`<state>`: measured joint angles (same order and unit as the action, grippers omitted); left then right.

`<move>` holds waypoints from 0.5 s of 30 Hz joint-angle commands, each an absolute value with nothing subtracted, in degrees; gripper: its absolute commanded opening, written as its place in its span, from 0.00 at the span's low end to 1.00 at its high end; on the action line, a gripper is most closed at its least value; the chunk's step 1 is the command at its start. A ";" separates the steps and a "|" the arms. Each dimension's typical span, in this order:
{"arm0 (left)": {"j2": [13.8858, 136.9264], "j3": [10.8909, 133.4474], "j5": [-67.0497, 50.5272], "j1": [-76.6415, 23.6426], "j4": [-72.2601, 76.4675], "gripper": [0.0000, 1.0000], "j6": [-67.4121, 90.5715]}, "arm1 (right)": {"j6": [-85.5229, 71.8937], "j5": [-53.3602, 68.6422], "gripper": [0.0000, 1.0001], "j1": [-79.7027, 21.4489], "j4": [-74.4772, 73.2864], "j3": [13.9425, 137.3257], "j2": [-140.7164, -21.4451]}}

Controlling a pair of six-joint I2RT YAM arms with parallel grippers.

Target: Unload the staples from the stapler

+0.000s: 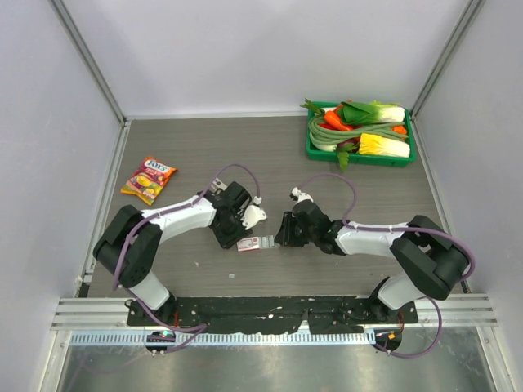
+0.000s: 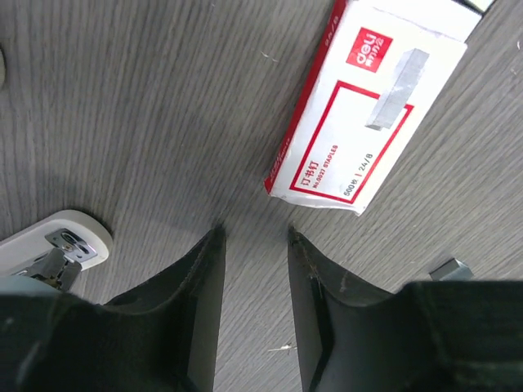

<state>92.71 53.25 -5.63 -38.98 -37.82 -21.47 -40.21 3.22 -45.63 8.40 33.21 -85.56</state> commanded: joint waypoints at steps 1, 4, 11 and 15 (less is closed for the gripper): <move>95.09 55.28 -6.85 -38.85 -34.63 0.40 -20.31 | -38.58 3.69 0.30 -45.44 9.41 35.42 -86.04; 95.97 56.42 -8.00 -38.93 -34.45 0.39 -19.25 | -38.41 3.52 0.29 -45.53 9.23 35.42 -86.13; 97.82 59.06 -8.26 -40.08 -33.92 0.39 -18.02 | -38.06 3.78 0.28 -45.53 9.32 36.30 -87.19; 98.17 59.50 -8.26 -41.13 -33.49 0.39 -17.23 | -37.97 3.60 0.27 -45.79 9.49 36.47 -87.54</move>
